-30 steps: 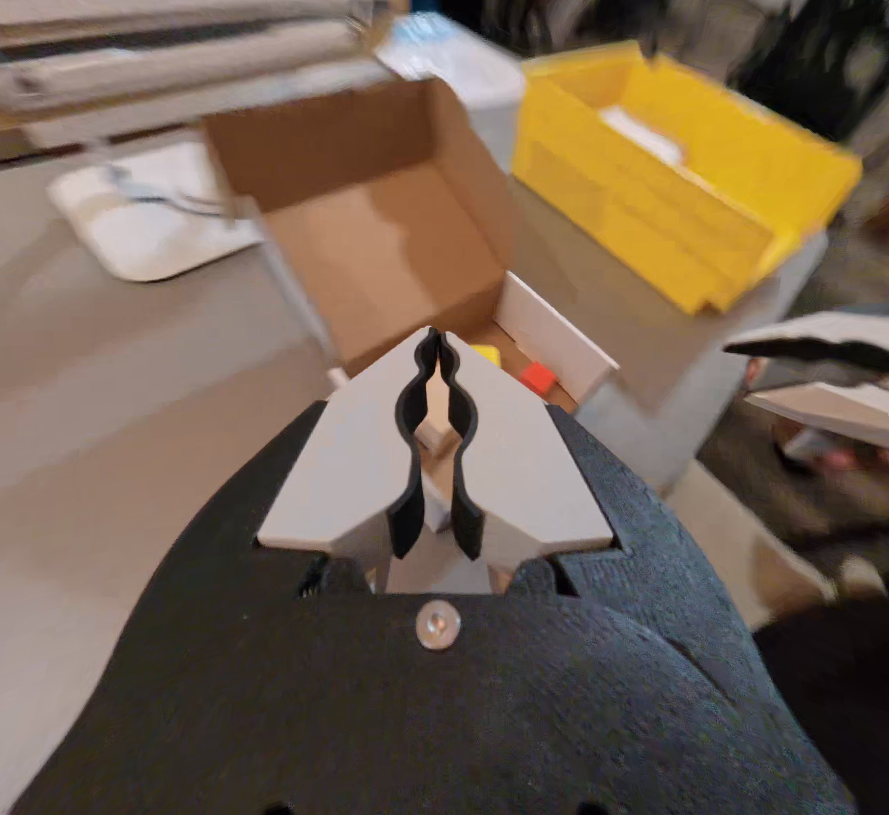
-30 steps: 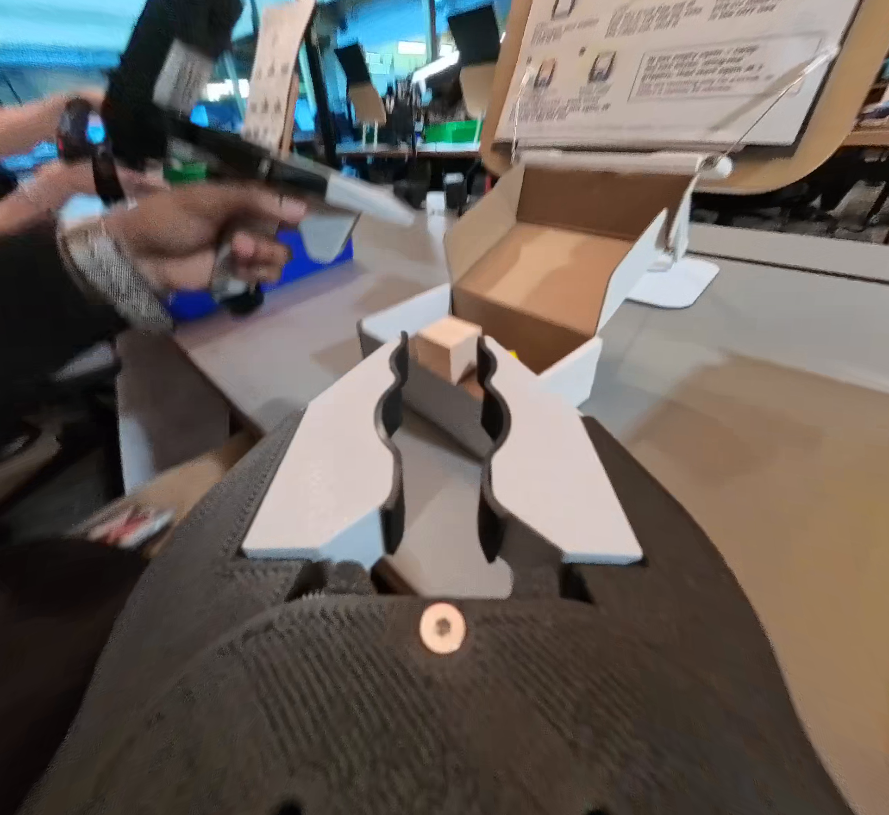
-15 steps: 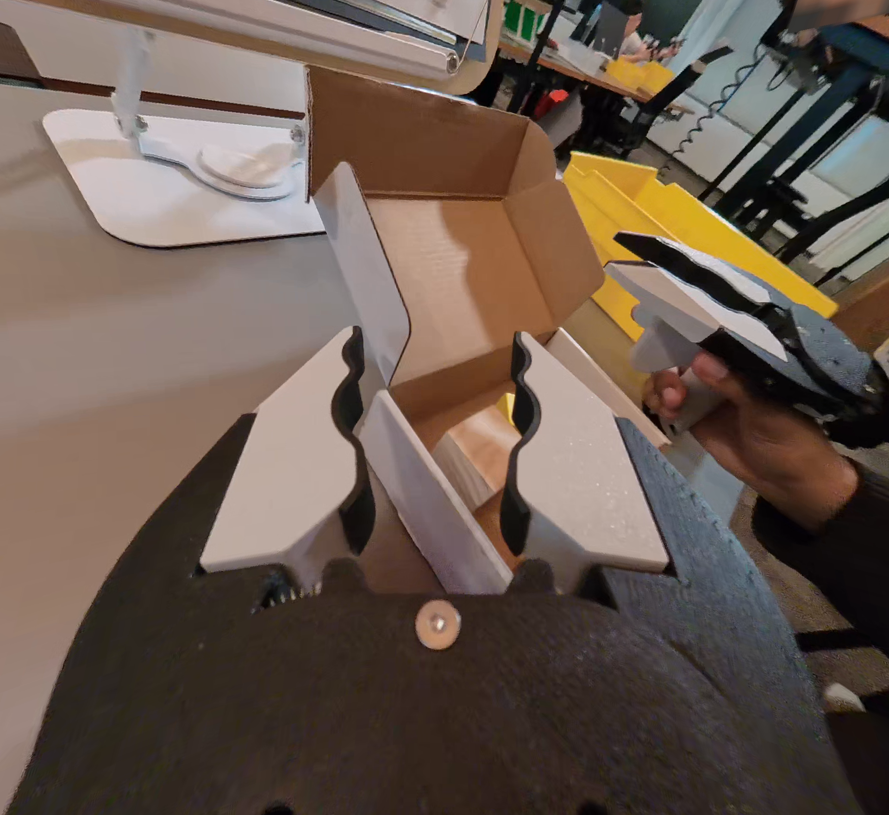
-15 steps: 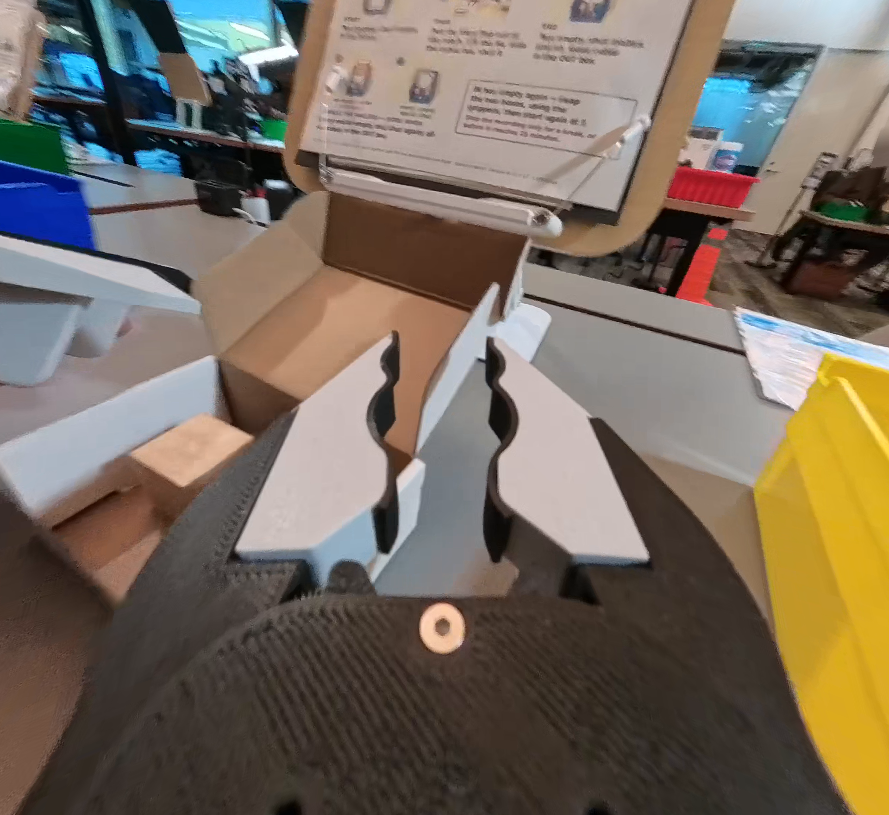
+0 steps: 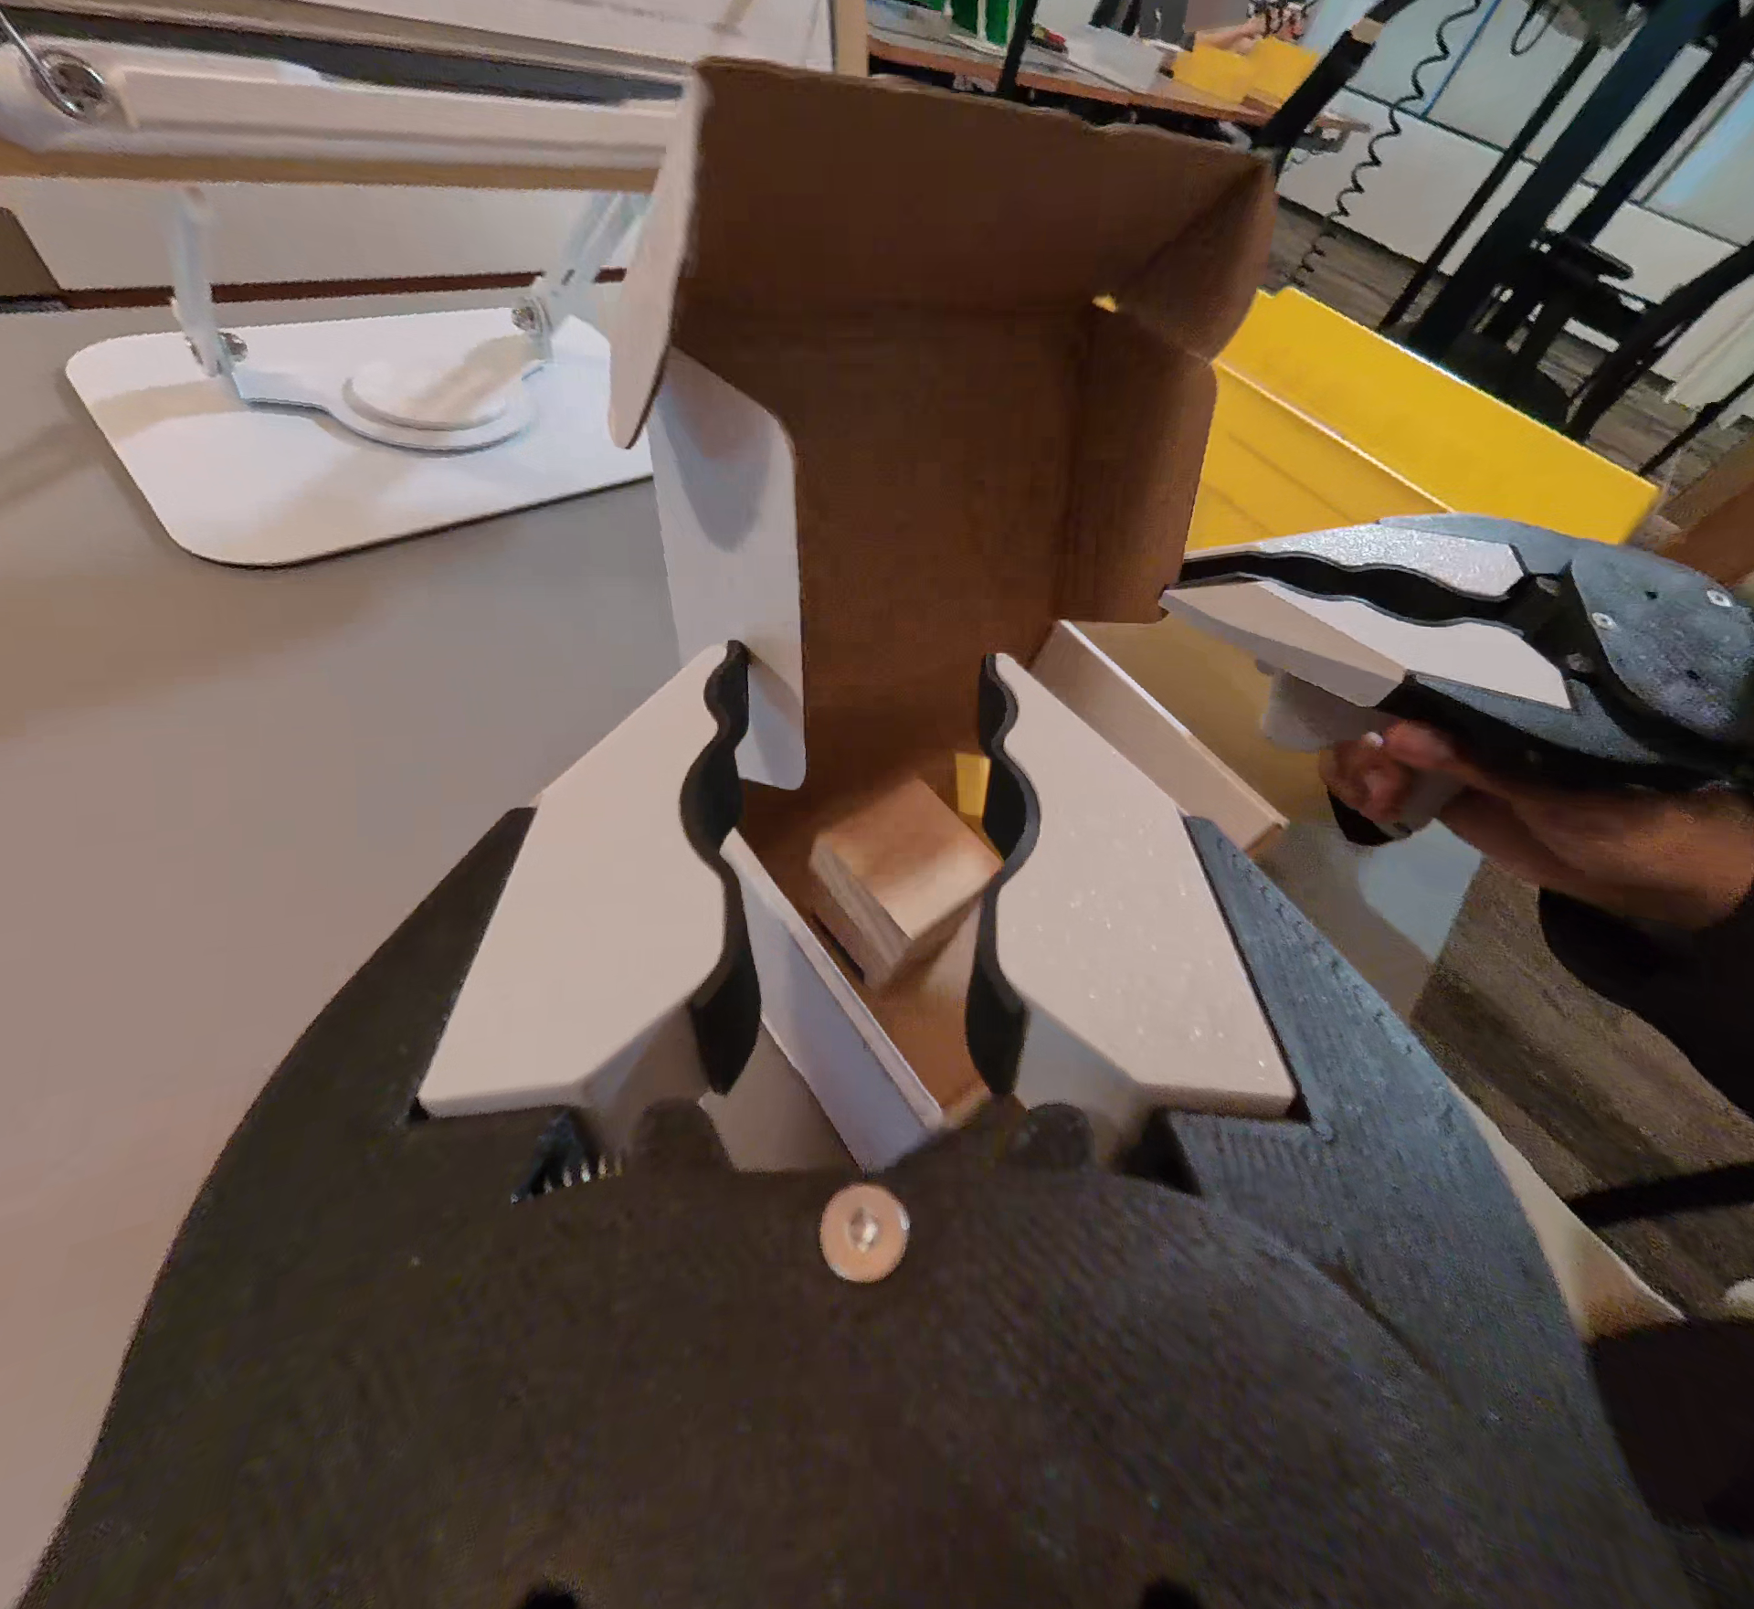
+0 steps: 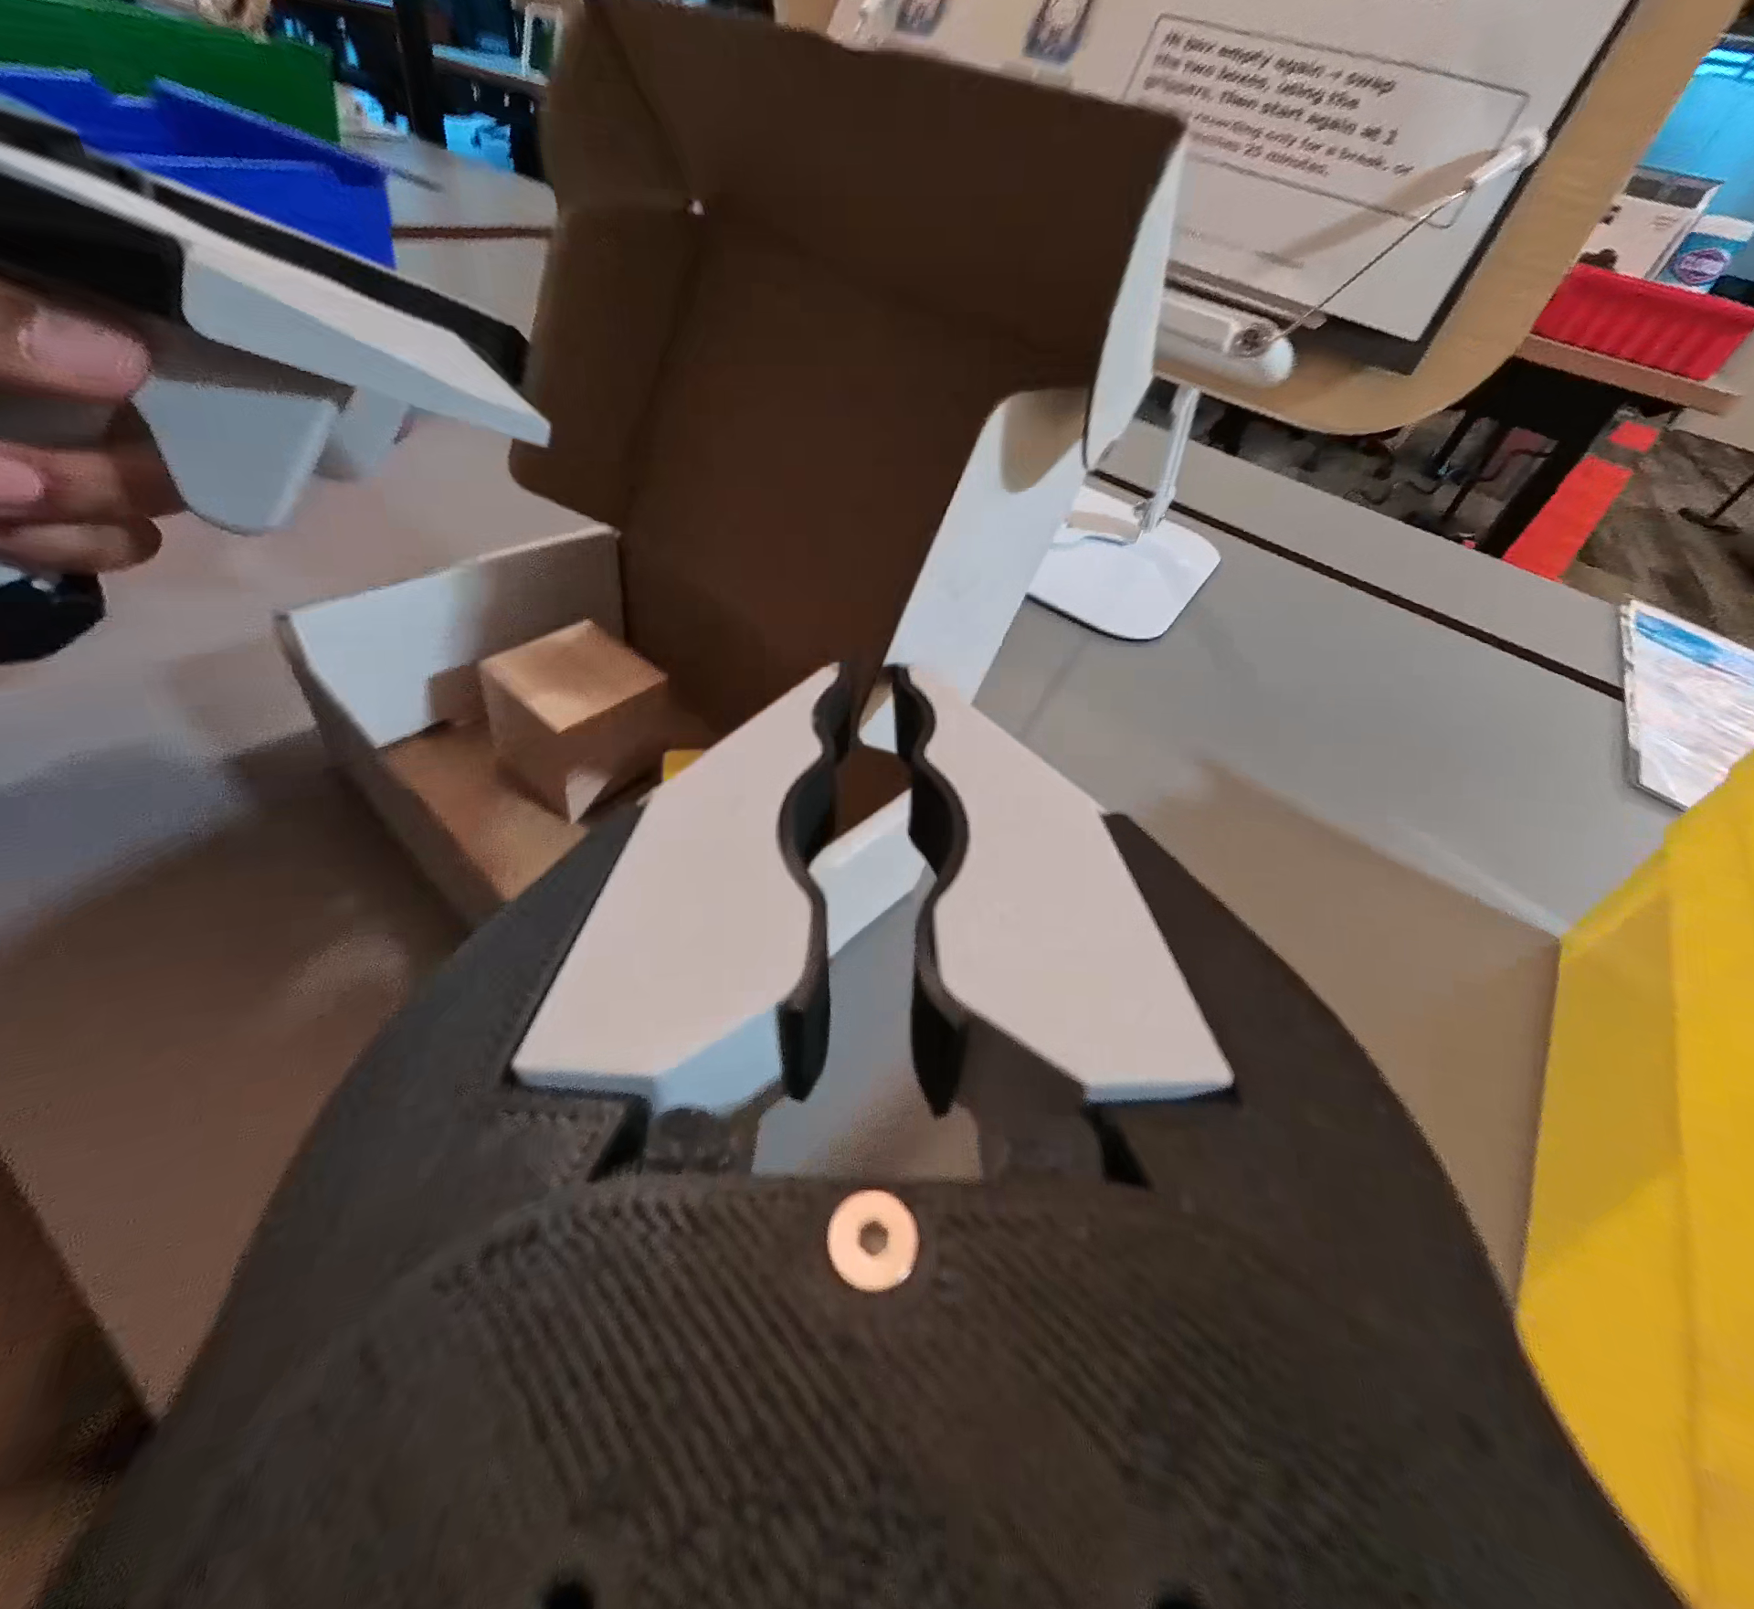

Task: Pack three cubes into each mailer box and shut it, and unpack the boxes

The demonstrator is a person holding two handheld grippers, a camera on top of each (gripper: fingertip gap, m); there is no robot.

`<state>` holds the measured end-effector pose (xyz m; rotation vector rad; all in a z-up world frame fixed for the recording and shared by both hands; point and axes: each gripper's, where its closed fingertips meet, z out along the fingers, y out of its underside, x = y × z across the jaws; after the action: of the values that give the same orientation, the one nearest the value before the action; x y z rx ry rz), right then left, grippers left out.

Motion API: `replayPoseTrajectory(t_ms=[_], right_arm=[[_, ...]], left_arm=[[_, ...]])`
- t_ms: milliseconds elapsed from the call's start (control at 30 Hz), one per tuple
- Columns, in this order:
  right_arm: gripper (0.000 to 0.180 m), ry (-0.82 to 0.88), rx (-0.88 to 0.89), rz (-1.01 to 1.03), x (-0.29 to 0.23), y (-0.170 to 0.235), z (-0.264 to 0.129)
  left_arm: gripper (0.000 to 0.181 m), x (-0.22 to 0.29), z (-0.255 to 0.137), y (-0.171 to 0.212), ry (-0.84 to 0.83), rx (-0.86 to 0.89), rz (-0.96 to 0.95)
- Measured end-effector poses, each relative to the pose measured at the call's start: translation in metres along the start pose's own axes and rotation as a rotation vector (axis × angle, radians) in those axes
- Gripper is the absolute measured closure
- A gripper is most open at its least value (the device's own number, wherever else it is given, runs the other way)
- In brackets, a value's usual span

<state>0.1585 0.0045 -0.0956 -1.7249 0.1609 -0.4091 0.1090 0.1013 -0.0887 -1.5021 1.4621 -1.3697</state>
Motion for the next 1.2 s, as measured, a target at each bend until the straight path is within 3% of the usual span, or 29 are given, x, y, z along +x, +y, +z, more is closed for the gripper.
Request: replayPoseTrajectory(t_ms=[300, 467, 700, 1033, 1200], right_arm=[[0.152, -0.040, -0.058, 0.073, -0.019, 0.007, -0.020], [0.150, 0.011, -0.007, 0.103, -0.008, 0.001, -0.035], [0.149, 0.026, 0.035, 0.139, -0.002, -0.001, -0.036], [0.149, 0.013, 0.039, 0.078, -0.012, -0.001, -0.030], [0.141, -0.006, 0.188, 0.270, 0.001, -0.028, -0.046]], left_arm=[[0.134, 0.017, -0.033, 0.054, 0.024, -0.136, 0.012], [0.133, 0.010, -0.033, 0.041, 0.031, -0.078, -0.036], [0.113, -0.009, -0.035, 0.015, -0.002, 0.075, -0.089], [0.112, 0.000, -0.030, 0.017, 0.026, 0.069, -0.009], [0.098, -0.002, -0.042, 0.003, 0.095, 0.179, -0.087]])
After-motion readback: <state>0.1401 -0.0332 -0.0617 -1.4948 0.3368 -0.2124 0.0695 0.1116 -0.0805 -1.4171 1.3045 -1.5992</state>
